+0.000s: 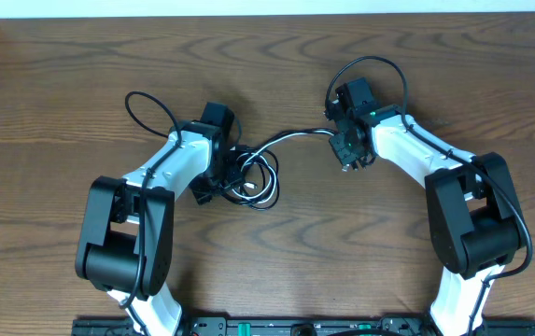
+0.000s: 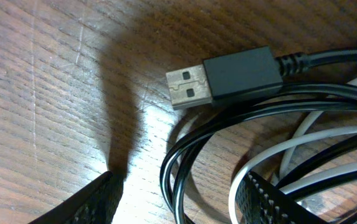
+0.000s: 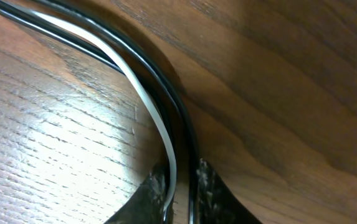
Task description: Untangle cables
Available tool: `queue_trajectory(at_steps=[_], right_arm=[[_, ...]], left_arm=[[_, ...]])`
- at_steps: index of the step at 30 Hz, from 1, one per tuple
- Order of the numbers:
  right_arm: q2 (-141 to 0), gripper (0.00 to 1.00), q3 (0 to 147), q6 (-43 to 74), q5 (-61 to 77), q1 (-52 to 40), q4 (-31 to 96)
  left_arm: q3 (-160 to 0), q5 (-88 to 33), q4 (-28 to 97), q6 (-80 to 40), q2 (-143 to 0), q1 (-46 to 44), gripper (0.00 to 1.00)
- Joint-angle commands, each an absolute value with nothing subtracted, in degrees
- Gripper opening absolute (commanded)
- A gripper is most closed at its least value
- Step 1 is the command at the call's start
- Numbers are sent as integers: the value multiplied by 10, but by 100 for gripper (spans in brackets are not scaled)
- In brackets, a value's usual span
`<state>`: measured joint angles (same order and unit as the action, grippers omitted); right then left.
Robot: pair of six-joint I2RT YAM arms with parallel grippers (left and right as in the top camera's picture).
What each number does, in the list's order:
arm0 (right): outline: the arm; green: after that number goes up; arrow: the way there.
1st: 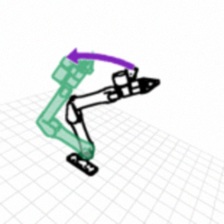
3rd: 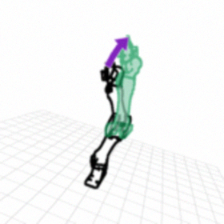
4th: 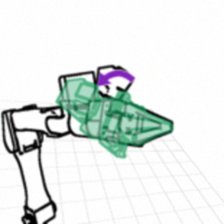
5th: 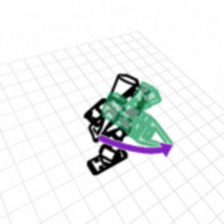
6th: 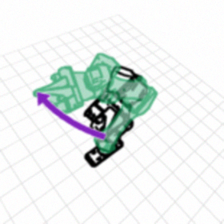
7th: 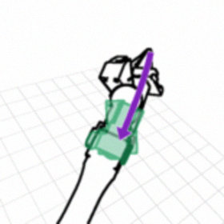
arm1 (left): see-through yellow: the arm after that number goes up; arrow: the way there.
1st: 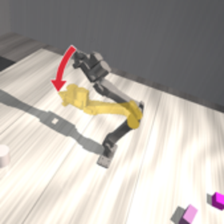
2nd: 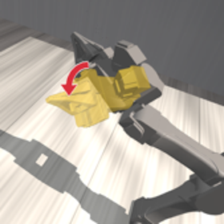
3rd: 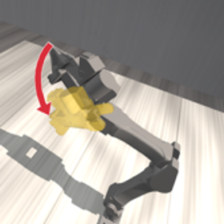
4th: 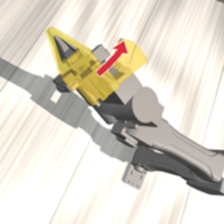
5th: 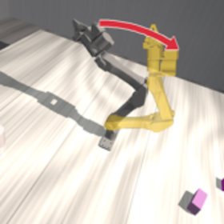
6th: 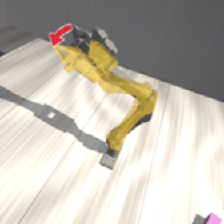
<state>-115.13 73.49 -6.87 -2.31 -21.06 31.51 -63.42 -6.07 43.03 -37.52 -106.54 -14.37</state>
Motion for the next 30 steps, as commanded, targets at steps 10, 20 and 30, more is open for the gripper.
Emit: queue_trajectory(at_steps=[10,20,30], right_arm=[[-1185,1,718,-69,-5,-211,326],[-1185,1,718,-70,-5,-211,325],[-1185,1,718,-69,-5,-211,325]], left_arm=[[-628,-51,434,-378,-1070,-145,62],[-628,-51,434,-375,-1070,-145,62],[-628,-51,435,-375,-1070,-145,61]])
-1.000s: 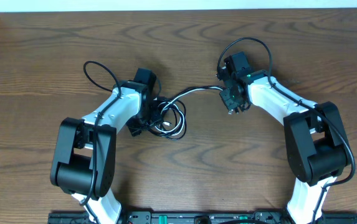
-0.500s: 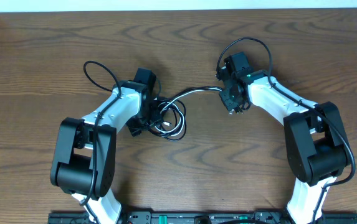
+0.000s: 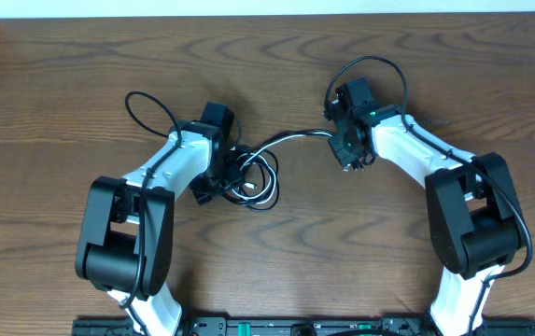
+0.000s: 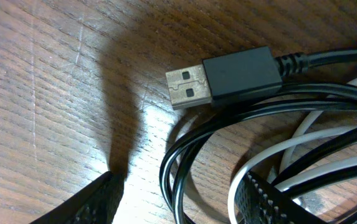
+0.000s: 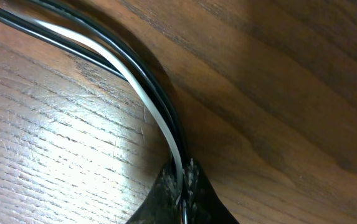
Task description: Untangle cables
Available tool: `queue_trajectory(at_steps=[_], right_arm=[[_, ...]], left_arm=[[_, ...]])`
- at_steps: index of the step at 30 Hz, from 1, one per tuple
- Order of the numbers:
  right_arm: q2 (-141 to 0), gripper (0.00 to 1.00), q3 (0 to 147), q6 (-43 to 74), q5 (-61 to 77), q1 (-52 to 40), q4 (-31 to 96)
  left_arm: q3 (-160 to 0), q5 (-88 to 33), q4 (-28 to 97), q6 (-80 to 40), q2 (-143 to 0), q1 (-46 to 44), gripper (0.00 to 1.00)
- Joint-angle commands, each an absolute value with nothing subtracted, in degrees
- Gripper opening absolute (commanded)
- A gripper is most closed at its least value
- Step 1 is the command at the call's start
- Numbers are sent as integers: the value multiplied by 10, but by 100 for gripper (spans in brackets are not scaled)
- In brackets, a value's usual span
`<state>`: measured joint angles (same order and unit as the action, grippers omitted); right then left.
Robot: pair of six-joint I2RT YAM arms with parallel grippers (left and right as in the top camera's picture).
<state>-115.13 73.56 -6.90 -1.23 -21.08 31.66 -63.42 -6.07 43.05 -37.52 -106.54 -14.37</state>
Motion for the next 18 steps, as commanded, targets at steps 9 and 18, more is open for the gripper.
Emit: queue_trajectory(at_steps=[9,18], right_arm=[[-1185,8,718,-69,-5,-211,326],[-1185,4,718,-69,-5,-211,323]], left_arm=[[-628,-51,444,-356,-1070,-145,56],[-628,-47,443,-356,-1070,-145,56]])
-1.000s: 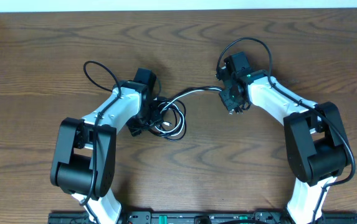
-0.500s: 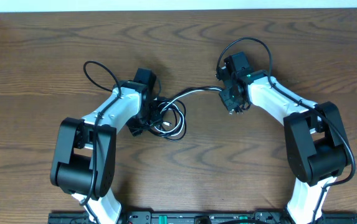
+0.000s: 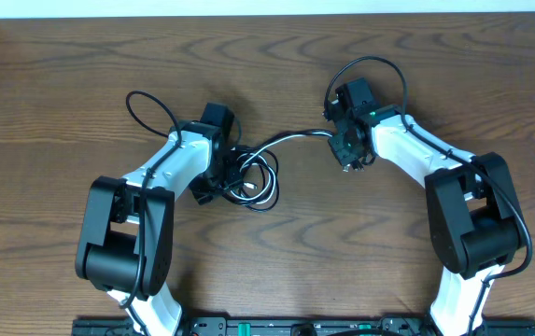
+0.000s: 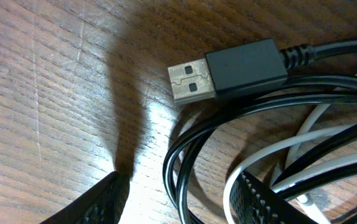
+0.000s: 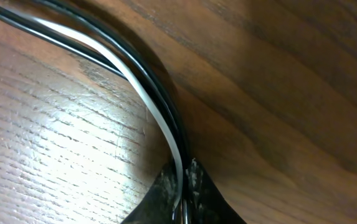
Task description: Untangle cables
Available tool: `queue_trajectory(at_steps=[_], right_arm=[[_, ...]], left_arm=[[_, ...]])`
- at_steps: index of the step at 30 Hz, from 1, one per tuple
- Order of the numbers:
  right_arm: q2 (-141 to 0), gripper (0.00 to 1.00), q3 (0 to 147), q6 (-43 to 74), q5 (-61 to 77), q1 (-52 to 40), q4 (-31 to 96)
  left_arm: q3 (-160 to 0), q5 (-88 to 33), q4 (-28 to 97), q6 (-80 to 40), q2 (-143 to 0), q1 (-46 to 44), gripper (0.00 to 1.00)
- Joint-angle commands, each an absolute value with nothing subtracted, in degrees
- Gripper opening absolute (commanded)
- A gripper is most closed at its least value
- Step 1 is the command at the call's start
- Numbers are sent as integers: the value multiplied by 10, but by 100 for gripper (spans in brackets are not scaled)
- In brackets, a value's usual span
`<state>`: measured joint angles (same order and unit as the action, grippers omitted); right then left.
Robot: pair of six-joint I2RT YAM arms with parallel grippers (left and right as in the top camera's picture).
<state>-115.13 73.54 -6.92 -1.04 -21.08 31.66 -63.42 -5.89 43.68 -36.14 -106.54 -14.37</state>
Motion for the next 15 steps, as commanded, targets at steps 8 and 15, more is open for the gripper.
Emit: queue_trajectory(at_steps=[8,15], right_arm=[[-1185,3,718,-69,-5,-211,321],[-1185,4,718,-68,-4,-211,321]], left_arm=[[-628,-47,447,-356,-1070,-145,56],[-630,-50,471,-350,-1070,-132,57]])
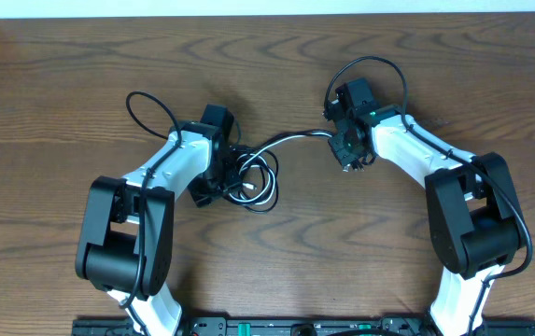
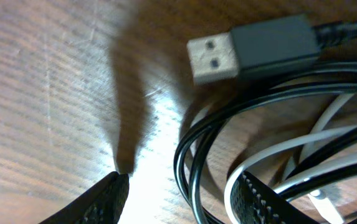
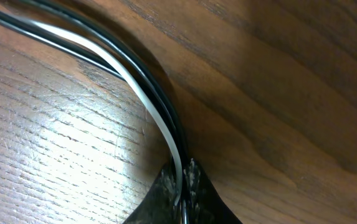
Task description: Untangle cables
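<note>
A tangle of black and white cables (image 1: 256, 182) lies coiled at mid-table. My left gripper (image 1: 218, 183) stands over its left side. In the left wrist view the left gripper (image 2: 184, 194) is open, its fingers straddling two black strands (image 2: 187, 168) and a white loop (image 2: 240, 177). A black USB plug (image 2: 271, 40) with a metal end lies just beyond them. One white and one black strand (image 1: 290, 138) run right to my right gripper (image 1: 346, 154). The right gripper (image 3: 183, 182) is shut on the white strand (image 3: 144, 93) and the black one beside it.
Black wiring loops of the arms themselves rise at the left arm (image 1: 146, 107) and the right arm (image 1: 370, 70). The brown wooden table (image 1: 276, 56) ends at a pale strip along the far edge.
In the left wrist view the USB plug now sits higher and further right, and the picture is blurred; the left gripper has shifted a little over the tangle, still open. The right gripper's hold is unchanged.
At first my right gripper's jaws stood slightly apart around the white and black strands; a second later they were shut on them and have stayed so. My left gripper stayed open over the coil beside the USB plug, with a small shift at the end.
</note>
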Available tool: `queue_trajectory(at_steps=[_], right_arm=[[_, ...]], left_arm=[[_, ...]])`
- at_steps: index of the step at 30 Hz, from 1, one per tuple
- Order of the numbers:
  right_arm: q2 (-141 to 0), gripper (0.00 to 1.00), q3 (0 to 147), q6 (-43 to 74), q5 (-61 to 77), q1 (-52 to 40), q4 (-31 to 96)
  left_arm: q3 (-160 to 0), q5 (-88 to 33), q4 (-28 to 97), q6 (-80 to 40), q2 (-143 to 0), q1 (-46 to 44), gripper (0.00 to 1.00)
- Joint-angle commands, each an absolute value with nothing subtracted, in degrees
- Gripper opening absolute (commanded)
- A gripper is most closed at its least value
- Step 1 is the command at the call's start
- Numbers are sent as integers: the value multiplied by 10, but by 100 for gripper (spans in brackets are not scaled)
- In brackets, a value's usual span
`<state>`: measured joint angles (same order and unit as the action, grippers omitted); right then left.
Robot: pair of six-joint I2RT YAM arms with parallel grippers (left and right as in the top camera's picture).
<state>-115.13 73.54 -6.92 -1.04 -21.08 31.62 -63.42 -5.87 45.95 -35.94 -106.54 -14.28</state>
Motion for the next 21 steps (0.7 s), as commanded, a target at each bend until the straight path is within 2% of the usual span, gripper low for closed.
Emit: queue_trajectory(at_steps=[1,10,14,21], right_arm=[[-1185,4,718,-63,-5,-211,320],[-1185,4,718,-58,-5,-211,317],[-1185,4,718,-58,-5,-211,317],[-1185,4,718,-58,-11,-211,314]], left_arm=[[-630,-56,473,-350,-1070,-129,61],[-631,-113,450,-341,-1070,-125,66],[-634,-112,445,-326,-1070,-118,73],[-634,-120,442,-326,-1070,-101,73]])
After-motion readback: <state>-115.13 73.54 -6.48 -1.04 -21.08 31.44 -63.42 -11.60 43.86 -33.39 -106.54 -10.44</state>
